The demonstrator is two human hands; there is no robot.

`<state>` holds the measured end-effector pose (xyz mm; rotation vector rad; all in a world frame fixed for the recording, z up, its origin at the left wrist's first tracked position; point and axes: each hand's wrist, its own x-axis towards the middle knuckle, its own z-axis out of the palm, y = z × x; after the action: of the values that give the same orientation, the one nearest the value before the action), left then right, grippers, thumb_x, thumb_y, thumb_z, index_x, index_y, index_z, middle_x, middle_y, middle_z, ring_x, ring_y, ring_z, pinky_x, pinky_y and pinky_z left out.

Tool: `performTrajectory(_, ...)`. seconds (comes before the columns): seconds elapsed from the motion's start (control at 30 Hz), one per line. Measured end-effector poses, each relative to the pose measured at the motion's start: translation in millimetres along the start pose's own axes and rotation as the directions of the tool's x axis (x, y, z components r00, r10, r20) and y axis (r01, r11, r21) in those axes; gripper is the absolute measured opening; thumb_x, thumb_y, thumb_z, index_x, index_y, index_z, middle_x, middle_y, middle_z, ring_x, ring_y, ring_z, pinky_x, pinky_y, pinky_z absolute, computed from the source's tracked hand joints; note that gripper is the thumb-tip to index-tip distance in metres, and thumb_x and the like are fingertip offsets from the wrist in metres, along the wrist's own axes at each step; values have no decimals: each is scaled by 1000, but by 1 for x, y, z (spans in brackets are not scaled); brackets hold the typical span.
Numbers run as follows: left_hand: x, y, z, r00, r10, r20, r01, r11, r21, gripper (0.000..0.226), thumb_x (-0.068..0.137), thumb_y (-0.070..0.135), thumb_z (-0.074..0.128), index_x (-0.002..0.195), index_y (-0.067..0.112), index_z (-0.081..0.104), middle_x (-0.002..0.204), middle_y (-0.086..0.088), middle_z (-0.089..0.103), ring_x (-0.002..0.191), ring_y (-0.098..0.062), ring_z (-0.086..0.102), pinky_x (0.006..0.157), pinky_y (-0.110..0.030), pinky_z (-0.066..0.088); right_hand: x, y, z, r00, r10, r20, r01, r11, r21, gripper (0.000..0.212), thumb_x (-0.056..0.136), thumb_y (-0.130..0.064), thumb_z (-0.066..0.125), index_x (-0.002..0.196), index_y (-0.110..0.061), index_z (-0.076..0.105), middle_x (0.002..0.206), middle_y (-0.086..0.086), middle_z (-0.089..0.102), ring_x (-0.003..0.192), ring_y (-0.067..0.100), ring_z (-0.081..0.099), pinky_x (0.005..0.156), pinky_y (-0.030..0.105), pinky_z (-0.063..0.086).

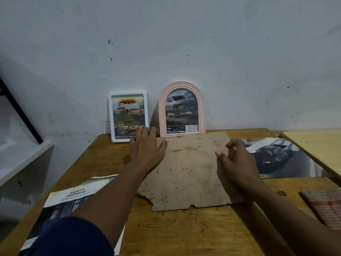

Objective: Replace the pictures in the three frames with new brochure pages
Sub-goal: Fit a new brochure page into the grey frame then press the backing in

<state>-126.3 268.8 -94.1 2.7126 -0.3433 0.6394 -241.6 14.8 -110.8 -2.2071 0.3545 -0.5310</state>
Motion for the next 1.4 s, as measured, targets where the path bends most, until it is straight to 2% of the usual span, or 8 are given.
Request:
performTrajectory(0.13, -1, -12, 5, 995, -84, 60, 88, 992, -87, 48, 99, 59, 43, 137, 30, 47, 148, -4, 43, 136, -27, 40, 109, -53, 41, 32, -13, -5, 996, 86, 32, -85, 995, -45, 31, 97, -29, 62, 122, -16, 49, 123, 8, 58, 99, 22, 57, 65, 26, 45)
performTrajectory(0.2, -2, -23, 6, 978, -158, 136, 175, 977, -122, 47, 100, 51, 47, 140, 26, 47, 148, -7, 43, 131, -27, 46, 101, -47, 47, 52, -17, -3, 990, 137, 25, -133, 982, -132, 31, 96, -29, 64, 119, -12, 53, 117, 9, 59, 97, 24, 55, 73, 32, 44)
performTrajectory(0.37, -15, -47, 7, 941, -181, 285, 262, 924, -279, 29, 100, 25, 56, 126, 14, 62, 105, -3, 65, 87, -14, 63, 65, -28, 51, 77, -27, 12, 972, 214, 95, -171, 925, -338, 19, 95, -25, 61, 102, -7, 58, 100, 9, 64, 94, 28, 61, 85, 42, 50)
performTrajectory(0.5, -22, -48, 7, 934, -213, 285, 288, 924, -253, 45, 98, 26, 59, 140, 10, 55, 125, -9, 64, 106, -22, 63, 88, -37, 54, 71, -28, 31, 969, 164, 183, -70, 896, -438, 27, 95, -26, 57, 113, -6, 53, 101, 12, 59, 98, 29, 58, 79, 37, 45)
performTrajectory(0.67, -27, -39, 8, 955, -195, 225, 236, 957, -169, 36, 96, 30, 61, 126, 10, 66, 115, -6, 68, 93, -16, 62, 75, -31, 52, 47, -16, 38, 974, 92, 207, 34, 845, -533, 47, 95, -44, 50, 130, -13, 47, 135, 21, 49, 125, 39, 44, 98, 50, 43)
performTrajectory(0.93, -29, -32, 12, 959, -133, 250, 137, 991, -1, 38, 97, 46, 54, 122, 18, 57, 122, -4, 54, 100, -17, 54, 83, -37, 53, 31, -6, 39, 946, 1, 323, 204, 773, -601, 49, 98, -51, 36, 131, -17, 49, 143, 17, 42, 134, 36, 34, 107, 53, 35)
performTrajectory(1.13, -17, -33, 30, 915, -73, 396, 99, 994, -46, 73, 93, 66, 46, 148, 19, 38, 158, -7, 31, 144, -32, 32, 111, -53, 40, 45, -4, 33, 890, -57, 453, 320, 786, -530, 45, 100, -53, 37, 134, -26, 47, 147, 9, 42, 138, 30, 34, 109, 52, 34)
performTrajectory(1.4, -26, -41, 8, 822, 4, 569, 141, 968, -210, 114, 66, 84, 66, 159, 32, 26, 170, 3, 6, 156, -24, -5, 122, -51, 12, 33, 6, 38, 979, -155, 132, 193, 912, -363, 42, 93, -45, 57, 125, -17, 52, 132, 11, 50, 115, 23, 50, 89, 38, 50)
